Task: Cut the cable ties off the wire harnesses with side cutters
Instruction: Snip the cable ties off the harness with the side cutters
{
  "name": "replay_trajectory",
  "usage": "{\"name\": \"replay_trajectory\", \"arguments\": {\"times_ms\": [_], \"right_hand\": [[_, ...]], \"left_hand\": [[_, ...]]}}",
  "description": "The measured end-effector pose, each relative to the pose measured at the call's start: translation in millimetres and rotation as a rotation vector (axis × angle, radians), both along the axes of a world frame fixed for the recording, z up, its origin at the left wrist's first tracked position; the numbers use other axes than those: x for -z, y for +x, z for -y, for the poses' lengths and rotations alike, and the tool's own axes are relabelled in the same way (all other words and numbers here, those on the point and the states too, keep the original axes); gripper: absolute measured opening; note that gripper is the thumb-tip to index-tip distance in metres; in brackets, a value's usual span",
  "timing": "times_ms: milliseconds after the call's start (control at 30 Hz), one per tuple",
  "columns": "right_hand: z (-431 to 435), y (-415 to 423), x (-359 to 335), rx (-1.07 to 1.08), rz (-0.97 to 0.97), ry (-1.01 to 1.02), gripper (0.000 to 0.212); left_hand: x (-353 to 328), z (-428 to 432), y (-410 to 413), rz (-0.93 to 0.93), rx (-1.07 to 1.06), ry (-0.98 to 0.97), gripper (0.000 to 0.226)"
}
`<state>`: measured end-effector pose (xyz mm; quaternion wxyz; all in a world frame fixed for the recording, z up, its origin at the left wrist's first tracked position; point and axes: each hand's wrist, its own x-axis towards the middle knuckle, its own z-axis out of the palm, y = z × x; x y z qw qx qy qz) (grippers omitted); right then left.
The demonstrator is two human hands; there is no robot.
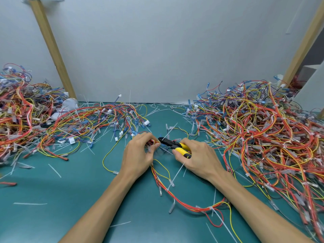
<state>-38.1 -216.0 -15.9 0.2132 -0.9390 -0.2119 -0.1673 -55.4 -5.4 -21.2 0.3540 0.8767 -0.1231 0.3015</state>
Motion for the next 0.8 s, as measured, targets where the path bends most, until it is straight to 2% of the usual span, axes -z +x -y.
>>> {"name": "replay_trajectory", "arguments": {"times_ms": [267,500,800], "right_hand": [[0.8,-2.3,1.9,0.001,0.039,-0.035,0.036],[2.0,-0.6,2.7,-0.004,0.088,-0.053,0.04],[-0.9,0.2,2.0,0.01,0.04,-0.046,0.035]], "left_hand": [[-0.4,1.0,-1.3,-0.006,-0.026,0.012,0.009],[-2.4,5.4,-4.5,0.018,-0.085,0.111,0.01],[-3.3,6.3,-6.8,0.009,-0.115,0.121,0.01]]}}
